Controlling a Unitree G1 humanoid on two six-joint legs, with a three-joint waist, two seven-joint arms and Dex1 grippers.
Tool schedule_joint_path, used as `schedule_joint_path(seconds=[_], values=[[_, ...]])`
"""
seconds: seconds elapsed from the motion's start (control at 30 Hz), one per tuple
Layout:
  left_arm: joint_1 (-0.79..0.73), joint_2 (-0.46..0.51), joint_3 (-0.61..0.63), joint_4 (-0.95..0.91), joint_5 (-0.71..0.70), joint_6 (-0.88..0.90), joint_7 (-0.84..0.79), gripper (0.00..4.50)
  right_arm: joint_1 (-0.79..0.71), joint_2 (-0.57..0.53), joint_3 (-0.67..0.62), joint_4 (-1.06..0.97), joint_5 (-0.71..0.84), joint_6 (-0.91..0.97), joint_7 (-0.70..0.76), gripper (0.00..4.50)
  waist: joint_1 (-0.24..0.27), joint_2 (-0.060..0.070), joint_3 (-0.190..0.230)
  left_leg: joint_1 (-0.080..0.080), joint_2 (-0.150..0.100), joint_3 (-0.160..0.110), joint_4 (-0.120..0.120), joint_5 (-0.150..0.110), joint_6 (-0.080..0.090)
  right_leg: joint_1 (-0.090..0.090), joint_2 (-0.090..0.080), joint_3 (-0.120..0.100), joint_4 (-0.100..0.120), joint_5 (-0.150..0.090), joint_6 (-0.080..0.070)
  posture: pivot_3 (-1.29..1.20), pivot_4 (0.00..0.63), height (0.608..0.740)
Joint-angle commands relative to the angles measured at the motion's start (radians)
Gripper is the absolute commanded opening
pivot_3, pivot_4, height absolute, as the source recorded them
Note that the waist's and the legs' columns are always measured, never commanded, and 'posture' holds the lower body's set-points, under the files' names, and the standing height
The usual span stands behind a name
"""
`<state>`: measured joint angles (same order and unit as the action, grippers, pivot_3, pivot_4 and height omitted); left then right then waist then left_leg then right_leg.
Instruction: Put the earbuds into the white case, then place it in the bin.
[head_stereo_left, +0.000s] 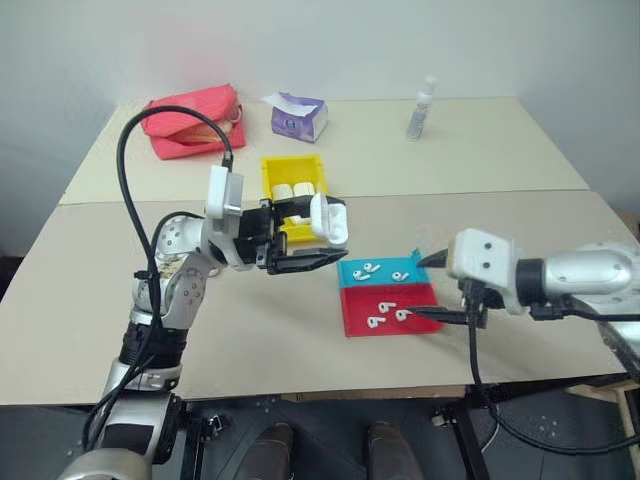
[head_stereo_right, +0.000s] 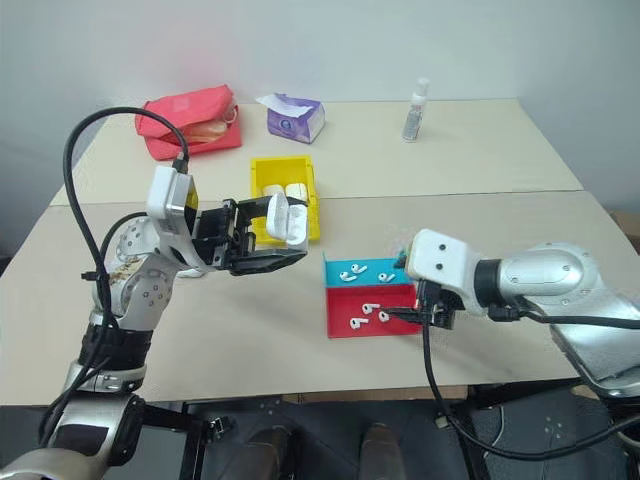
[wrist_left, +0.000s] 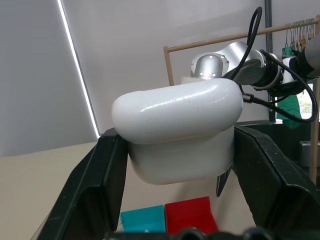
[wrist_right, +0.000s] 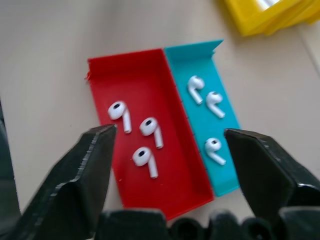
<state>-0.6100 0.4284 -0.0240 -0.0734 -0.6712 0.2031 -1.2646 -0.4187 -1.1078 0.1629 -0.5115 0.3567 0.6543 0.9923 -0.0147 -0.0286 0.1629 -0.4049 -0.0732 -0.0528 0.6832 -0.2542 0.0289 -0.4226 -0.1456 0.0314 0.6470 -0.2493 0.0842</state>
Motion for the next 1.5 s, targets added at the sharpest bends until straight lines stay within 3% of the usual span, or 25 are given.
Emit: schedule_joint_path(seconds=[0.03,0.13,0.23,0.4,0.5,0.73,0.83,0.97,1.3,1.47,1.5], values=[[0.016,0.012,0.013,-0.064,-0.015,0.027,0.023,2.86,-0.044,0.008,0.040,0.018,-0.055,-0.008,0.022,2.61,0.000,0.000,0.000,0.000,0.000,0.000,0.000,0.000,0.000,0.000,0.000,0.000,0.000,0.000,0.000,0.00,0.150,0.740],[0.028,0.073,0.014,-0.086,0.005,0.107,0.051,2.86,-0.072,0.027,0.046,0.030,-0.053,0.009,0.035,2.61,-0.001,0.000,0.000,0.000,0.000,0.000,0.000,0.000,0.000,0.000,0.000,0.000,0.000,0.000,0.000,0.00,0.150,0.740],[0.023,0.204,-0.018,-0.104,0.070,0.194,0.039,2.86,-0.075,0.038,0.039,0.029,-0.050,0.017,0.046,2.61,-0.002,0.000,0.000,0.000,0.001,0.000,0.000,0.000,0.000,-0.001,0.001,0.000,0.000,0.000,0.000,0.00,0.150,0.740],[0.028,0.419,-0.131,-0.069,0.281,0.136,-0.073,2.86,-0.070,0.052,0.030,0.017,-0.044,0.027,0.052,2.61,0.000,0.000,0.000,0.000,0.000,0.000,-0.001,-0.003,0.004,0.000,0.001,0.000,0.000,0.000,0.000,0.00,0.150,0.740],[0.024,0.475,-0.202,-0.013,0.396,0.052,-0.119,2.86,-0.070,0.067,0.019,0.017,-0.039,0.010,0.058,2.61,0.001,0.000,0.000,0.000,0.000,0.000,-0.001,-0.003,0.004,0.000,0.001,0.000,0.000,0.000,0.000,0.00,0.150,0.740],[0.001,0.444,-0.318,0.107,0.570,-0.081,-0.142,2.86,-0.024,0.153,-0.140,0.006,0.080,-0.106,0.086,2.61,0.003,0.000,0.000,-0.001,0.000,0.000,0.000,-0.004,0.007,0.000,0.001,-0.001,0.000,0.000,0.000,0.00,0.150,0.740],[-0.018,0.426,-0.344,0.149,0.629,-0.089,-0.128,2.86,0.006,0.156,-0.196,-0.019,0.132,-0.120,0.113,3.24,0.003,0.000,0.000,-0.001,0.000,0.000,0.000,-0.004,0.007,0.000,0.001,-0.001,0.000,0.000,0.000,0.00,0.150,0.740],[-0.033,0.408,-0.352,0.184,0.668,-0.101,-0.125,2.86,0.027,0.156,-0.206,-0.038,0.137,-0.112,0.105,4.45,0.002,0.000,0.000,-0.001,0.000,-0.001,0.000,-0.005,0.008,0.000,0.001,-0.002,0.001,0.000,0.000,0.00,0.150,0.740],[-0.045,0.386,-0.383,0.165,0.743,-0.070,-0.144,2.86,0.044,0.148,-0.210,-0.059,0.147,-0.090,0.086,4.45,0.002,0.001,0.000,0.000,0.000,-0.001,0.001,-0.005,0.008,0.001,0.001,-0.002,0.001,0.000,0.000,0.00,0.150,0.740],[-0.051,0.373,-0.377,0.152,0.745,-0.047,-0.145,4.41,0.048,0.150,-0.206,-0.066,0.150,-0.083,0.071,4.50,0.002,0.001,0.000,0.000,0.000,-0.001,0.001,-0.005,0.008,0.001,0.001,-0.002,0.001,0.000,0.000,0.00,0.150,0.740],[-0.053,0.370,-0.374,0.156,0.747,-0.043,-0.140,4.46,0.050,0.151,-0.205,-0.068,0.150,-0.082,0.067,4.50,0.001,0.000,0.000,0.000,0.000,-0.001,0.001,-0.005,0.008,0.001,0.001,-0.002,0.001,0.000,0.000,0.00,0.150,0.740]])
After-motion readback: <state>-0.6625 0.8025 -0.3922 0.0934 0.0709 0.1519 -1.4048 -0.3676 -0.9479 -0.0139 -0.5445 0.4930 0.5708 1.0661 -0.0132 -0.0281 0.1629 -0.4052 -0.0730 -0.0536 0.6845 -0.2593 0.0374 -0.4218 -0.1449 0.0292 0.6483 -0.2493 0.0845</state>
